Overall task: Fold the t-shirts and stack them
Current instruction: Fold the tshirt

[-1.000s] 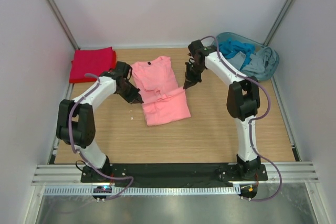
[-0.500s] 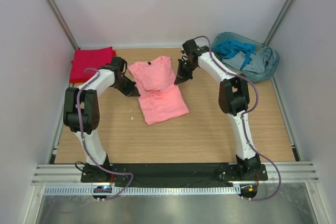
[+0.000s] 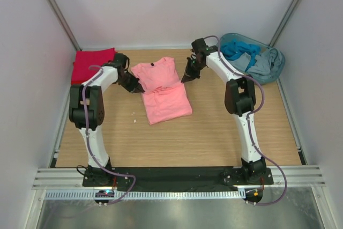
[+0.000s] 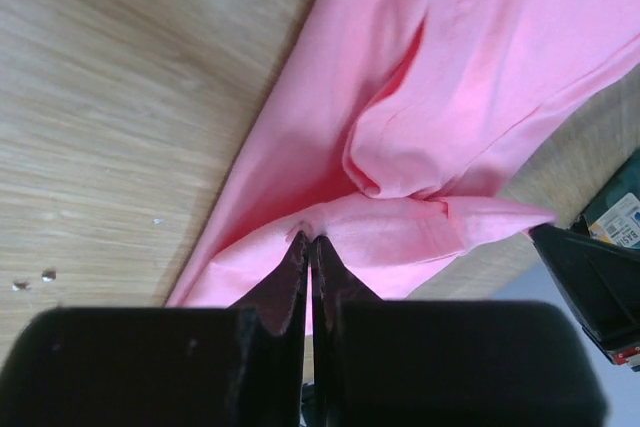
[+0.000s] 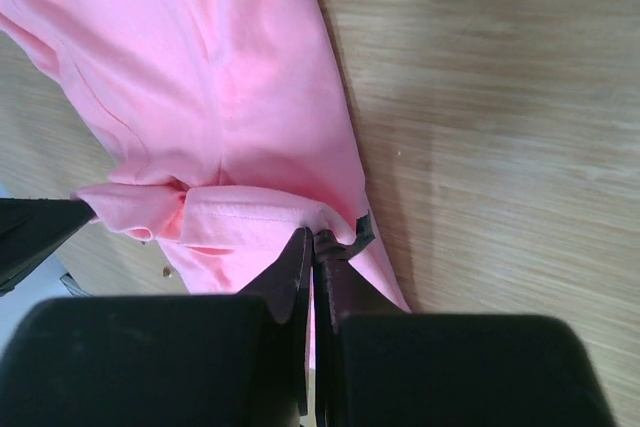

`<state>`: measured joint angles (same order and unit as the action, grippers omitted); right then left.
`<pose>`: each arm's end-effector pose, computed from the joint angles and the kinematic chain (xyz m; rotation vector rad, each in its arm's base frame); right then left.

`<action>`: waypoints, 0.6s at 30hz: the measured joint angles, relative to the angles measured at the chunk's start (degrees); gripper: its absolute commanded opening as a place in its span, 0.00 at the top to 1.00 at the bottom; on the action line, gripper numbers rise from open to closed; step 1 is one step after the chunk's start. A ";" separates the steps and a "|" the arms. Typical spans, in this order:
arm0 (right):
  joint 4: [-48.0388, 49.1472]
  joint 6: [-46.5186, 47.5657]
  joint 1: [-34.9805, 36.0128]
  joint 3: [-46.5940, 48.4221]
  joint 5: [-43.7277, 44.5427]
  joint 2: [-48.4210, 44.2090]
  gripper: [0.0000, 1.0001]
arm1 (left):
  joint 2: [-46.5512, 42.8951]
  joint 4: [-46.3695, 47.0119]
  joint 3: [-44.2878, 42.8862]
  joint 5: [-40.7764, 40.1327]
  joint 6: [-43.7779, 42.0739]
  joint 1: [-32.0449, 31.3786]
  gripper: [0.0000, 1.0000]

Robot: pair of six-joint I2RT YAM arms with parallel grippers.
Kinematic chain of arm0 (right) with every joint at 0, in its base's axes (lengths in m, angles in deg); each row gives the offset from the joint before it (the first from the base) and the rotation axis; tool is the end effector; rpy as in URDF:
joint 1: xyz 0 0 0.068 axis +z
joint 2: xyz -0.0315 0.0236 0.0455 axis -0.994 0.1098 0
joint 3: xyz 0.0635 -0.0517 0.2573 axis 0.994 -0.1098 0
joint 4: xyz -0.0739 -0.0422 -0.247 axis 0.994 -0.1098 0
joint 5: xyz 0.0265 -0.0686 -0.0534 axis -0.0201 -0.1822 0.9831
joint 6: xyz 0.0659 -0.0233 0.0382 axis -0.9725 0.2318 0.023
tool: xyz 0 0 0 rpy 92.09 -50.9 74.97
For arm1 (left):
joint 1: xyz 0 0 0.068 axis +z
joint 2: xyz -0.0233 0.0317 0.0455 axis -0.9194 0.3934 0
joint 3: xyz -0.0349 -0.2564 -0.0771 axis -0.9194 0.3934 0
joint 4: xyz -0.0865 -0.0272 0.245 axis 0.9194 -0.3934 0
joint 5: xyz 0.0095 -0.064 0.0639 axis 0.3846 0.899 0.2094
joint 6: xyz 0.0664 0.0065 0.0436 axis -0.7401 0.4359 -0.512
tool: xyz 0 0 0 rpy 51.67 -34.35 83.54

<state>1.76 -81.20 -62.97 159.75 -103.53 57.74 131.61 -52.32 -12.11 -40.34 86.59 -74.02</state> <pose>0.4804 0.2078 0.1650 0.1578 2.8266 0.7339 0.4126 -0.0735 0.1513 -1.2254 2.6770 -0.6805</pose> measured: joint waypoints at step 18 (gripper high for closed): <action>1.90 -1.49 -0.92 2.08 -1.92 2.97 0.79 | -3.61 -0.66 -0.37 -4.24 -5.88 -0.61 0.71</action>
<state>3.67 -82.69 -63.88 161.82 -105.45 60.71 128.01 -52.98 -12.49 -44.58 80.71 -74.63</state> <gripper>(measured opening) 0.251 0.296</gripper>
